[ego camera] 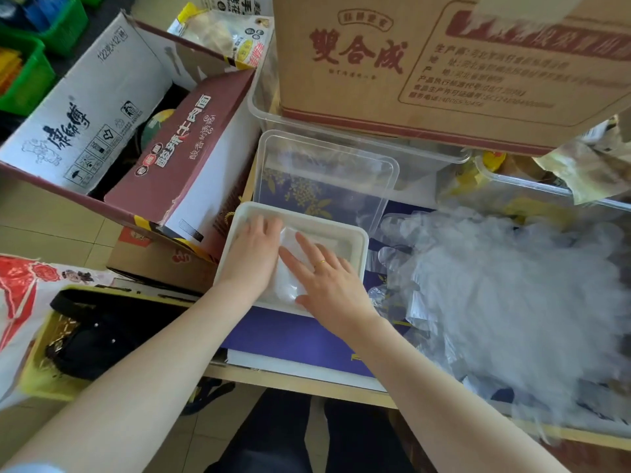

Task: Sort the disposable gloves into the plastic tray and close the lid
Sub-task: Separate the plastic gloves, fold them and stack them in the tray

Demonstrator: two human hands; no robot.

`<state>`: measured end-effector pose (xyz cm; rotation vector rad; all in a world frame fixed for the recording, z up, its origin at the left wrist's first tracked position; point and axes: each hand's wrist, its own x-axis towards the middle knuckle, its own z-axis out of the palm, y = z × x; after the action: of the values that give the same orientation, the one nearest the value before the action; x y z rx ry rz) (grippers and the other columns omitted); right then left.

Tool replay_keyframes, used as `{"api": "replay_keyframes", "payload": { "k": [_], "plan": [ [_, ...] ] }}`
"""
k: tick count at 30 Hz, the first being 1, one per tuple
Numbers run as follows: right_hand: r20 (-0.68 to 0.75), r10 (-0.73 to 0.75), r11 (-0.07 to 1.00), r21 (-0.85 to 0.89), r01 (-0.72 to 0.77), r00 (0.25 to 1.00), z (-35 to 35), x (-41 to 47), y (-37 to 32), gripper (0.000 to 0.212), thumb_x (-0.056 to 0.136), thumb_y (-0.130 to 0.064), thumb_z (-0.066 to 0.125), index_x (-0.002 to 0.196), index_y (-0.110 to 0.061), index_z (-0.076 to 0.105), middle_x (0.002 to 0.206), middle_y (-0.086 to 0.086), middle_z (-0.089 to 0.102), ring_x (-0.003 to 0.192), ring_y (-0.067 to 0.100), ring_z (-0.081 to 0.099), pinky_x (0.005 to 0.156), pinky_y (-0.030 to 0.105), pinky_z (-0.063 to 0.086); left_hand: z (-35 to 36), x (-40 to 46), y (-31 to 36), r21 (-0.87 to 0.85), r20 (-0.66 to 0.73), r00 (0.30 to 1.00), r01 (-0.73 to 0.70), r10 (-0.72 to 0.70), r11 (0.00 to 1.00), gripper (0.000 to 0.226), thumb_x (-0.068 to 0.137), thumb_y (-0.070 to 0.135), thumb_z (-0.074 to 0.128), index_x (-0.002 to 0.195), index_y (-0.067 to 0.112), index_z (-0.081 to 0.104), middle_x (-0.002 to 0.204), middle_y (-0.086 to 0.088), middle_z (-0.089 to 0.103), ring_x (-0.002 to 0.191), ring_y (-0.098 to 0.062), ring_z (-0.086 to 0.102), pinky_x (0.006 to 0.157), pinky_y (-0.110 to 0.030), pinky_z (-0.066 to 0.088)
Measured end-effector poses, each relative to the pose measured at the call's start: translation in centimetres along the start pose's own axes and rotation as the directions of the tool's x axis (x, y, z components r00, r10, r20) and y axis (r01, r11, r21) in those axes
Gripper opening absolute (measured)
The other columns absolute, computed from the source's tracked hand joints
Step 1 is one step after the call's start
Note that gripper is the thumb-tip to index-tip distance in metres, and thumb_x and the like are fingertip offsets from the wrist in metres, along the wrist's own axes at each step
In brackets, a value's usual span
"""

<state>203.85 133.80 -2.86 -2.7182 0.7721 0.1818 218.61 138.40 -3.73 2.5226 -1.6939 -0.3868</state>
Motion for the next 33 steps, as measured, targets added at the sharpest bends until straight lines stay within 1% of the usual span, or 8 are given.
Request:
{"api": "replay_keyframes", "payload": {
  "k": [3, 6, 9, 16, 22, 28, 30, 33],
  "plan": [
    [0.238, 0.014, 1.000, 0.020, -0.020, 0.971, -0.2, 0.4, 1.1, 0.075, 0.086, -0.030, 0.064, 0.148, -0.027, 0.022, 0.157, 0.003, 0.009, 0.140, 0.022, 0.020, 0.105, 0.036, 0.031, -0.4, -0.1, -0.1, 0.239, -0.113, 0.972, -0.175, 0.207, 0.955, 0.038, 0.059, 0.000, 0.071, 0.092, 0.006, 0.056, 0.096, -0.017, 0.051, 0.078, -0.033, 0.050, 0.068, -0.040, 0.041],
    [0.218, 0.052, 0.999, -0.026, -0.047, 0.975, 0.1, 0.7, 1.3, 0.076, 0.084, -0.029, 0.065, 0.146, -0.026, 0.021, 0.157, 0.000, 0.006, 0.139, 0.021, 0.018, 0.100, 0.036, 0.036, -0.4, -0.6, -0.7, 0.296, -0.031, 0.897, -0.413, 0.441, 0.861, 0.044, 0.055, 0.022, 0.083, 0.092, 0.007, 0.064, 0.096, -0.010, 0.063, 0.091, -0.030, 0.060, 0.083, -0.035, 0.033],
    [0.212, 0.065, 0.993, -0.106, -0.043, 0.975, 0.4, 1.0, 1.3, 0.082, 0.083, -0.033, 0.066, 0.148, -0.025, 0.016, 0.158, 0.004, 0.004, 0.138, 0.023, 0.019, 0.101, 0.037, 0.034, -0.5, -1.6, -1.8, 0.340, 0.155, 0.896, -0.445, 0.417, 0.829, 0.069, 0.043, 0.045, 0.088, 0.094, 0.002, 0.071, 0.108, -0.011, 0.068, 0.106, -0.028, 0.064, 0.098, -0.041, 0.038],
    [0.138, 0.133, 0.953, -0.289, -0.089, 0.981, -0.2, 0.7, 2.6, 0.069, 0.079, -0.032, 0.069, 0.136, -0.008, 0.038, 0.145, 0.010, 0.033, 0.131, 0.029, 0.029, 0.112, 0.038, 0.012, -1.4, -1.1, -2.2, 0.382, 0.204, 0.920, -0.389, 0.335, 0.838, 0.073, 0.018, 0.020, 0.089, 0.085, 0.000, 0.070, 0.087, -0.012, 0.068, 0.083, -0.030, 0.067, 0.082, -0.036, 0.052],
    [-0.237, 0.144, 0.990, 0.032, -0.140, 0.961, -1.0, -4.0, 5.7, 0.028, 0.072, -0.024, 0.071, 0.097, -0.012, 0.069, 0.118, 0.012, 0.062, 0.113, 0.033, 0.056, 0.090, 0.044, 0.048, -2.2, -1.0, 0.6, 0.461, 0.328, 0.933, -0.296, 0.149, 0.836, 0.053, 0.086, 0.009, 0.051, 0.137, 0.010, 0.036, 0.139, -0.007, 0.037, 0.129, -0.027, 0.033, 0.105, -0.036, 0.028],
    [-0.175, 0.515, 0.851, 0.228, -0.474, 0.839, -0.5, -10.4, 12.1, 0.032, 0.088, -0.019, 0.060, 0.117, -0.005, 0.058, 0.134, 0.018, 0.048, 0.121, 0.042, 0.042, 0.093, 0.051, 0.041, -2.0, -2.1, 2.1, 0.164, 0.002, 0.968, -0.247, 0.250, 0.955, 0.025, 0.062, -0.010, 0.071, 0.082, 0.002, 0.065, 0.082, -0.014, 0.061, 0.077, -0.036, 0.060, 0.061, -0.043, 0.051],
    [-0.197, 0.450, 0.883, 0.243, -0.402, 0.871, -0.9, -10.7, 12.3, 0.030, 0.091, -0.023, 0.054, 0.115, -0.006, 0.058, 0.132, 0.017, 0.050, 0.117, 0.041, 0.046, 0.091, 0.050, 0.044, -2.0, -2.8, 2.3, 0.101, -0.137, 0.949, -0.273, 0.285, 0.957, 0.025, 0.059, -0.012, 0.075, 0.078, 0.001, 0.064, 0.077, -0.015, 0.059, 0.065, -0.035, 0.058, 0.052, -0.042, 0.050],
    [-0.234, 0.225, 0.963, 0.200, -0.180, 0.946, -1.8, -8.8, 9.8, 0.032, 0.087, -0.024, 0.040, 0.110, -0.010, 0.057, 0.124, 0.014, 0.057, 0.112, 0.035, 0.052, 0.087, 0.044, 0.048, -2.2, -3.8, 2.2, 0.147, -0.340, 0.917, -0.166, 0.207, 0.975, 0.029, 0.072, -0.006, 0.064, 0.101, -0.002, 0.062, 0.107, -0.021, 0.055, 0.090, -0.038, 0.052, 0.071, -0.047, 0.046]
  ]
}}
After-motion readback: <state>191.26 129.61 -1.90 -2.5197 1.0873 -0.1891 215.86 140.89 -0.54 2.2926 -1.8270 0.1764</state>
